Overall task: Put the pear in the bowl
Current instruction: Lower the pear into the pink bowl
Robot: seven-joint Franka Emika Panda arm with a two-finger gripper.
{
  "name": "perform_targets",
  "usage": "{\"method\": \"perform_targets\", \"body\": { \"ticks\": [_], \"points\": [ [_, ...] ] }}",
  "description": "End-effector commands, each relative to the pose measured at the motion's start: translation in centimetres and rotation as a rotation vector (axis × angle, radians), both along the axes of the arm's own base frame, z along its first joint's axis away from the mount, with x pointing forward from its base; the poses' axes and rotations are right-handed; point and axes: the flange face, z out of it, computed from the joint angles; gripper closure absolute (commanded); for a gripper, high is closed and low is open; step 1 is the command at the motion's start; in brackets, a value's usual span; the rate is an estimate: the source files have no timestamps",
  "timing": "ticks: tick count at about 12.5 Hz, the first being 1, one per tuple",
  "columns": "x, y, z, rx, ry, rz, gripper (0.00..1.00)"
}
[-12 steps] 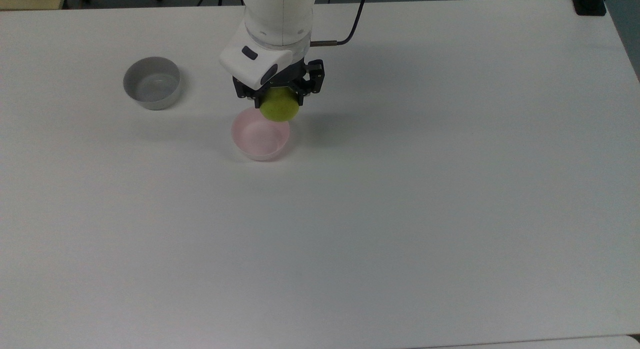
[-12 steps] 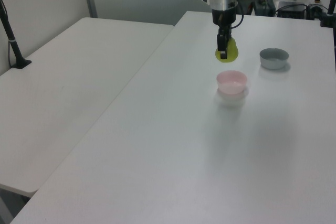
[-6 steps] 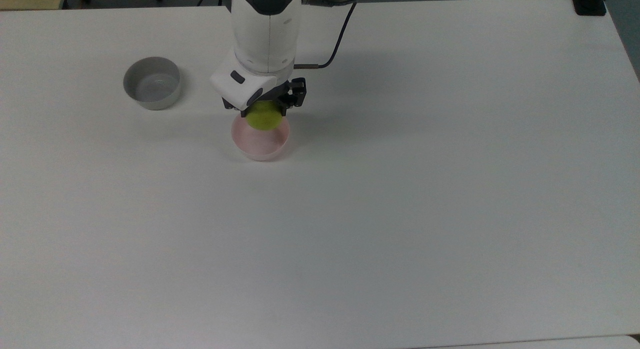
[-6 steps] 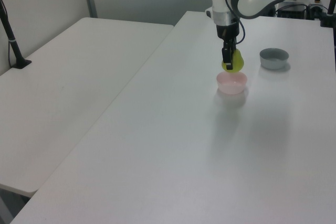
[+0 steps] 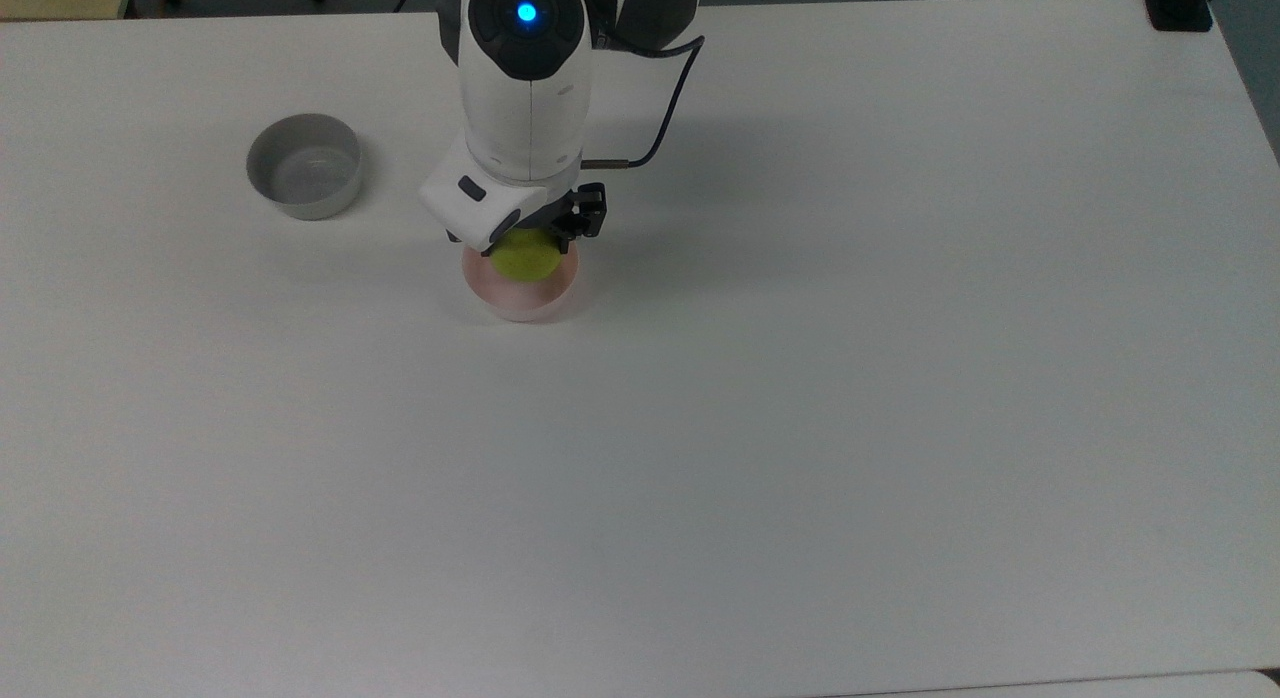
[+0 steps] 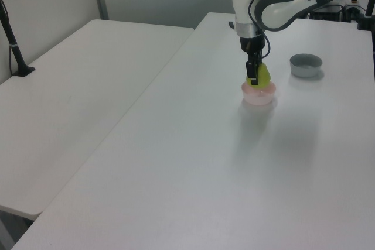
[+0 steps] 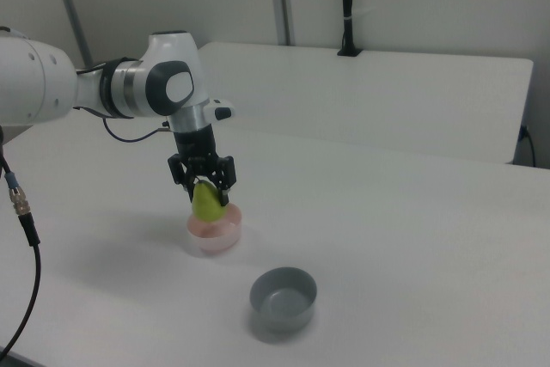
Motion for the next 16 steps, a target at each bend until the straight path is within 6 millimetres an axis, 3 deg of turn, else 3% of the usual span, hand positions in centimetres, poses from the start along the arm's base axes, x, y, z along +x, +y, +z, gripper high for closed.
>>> {"method": "perform_targets", "body": {
  "ticks": [1,4,7,10,14,16],
  "points": [
    [-0.1,0.0,-1.5,-0.012,-0.005,0.015,0.65],
    [0.0,-0.1,-2.4,-0.012,0.006,0.015,0.64],
    [0.2,-0.1,-2.5,-0.01,-0.005,0.014,0.5],
    [0.2,-0.1,-2.5,-0.01,-0.005,0.013,0.43],
    [0.3,-0.2,-2.5,-0.012,-0.006,0.011,0.24],
    [0.3,-0.2,-2.4,-0.012,-0.008,0.005,0.08]
  ]
}}
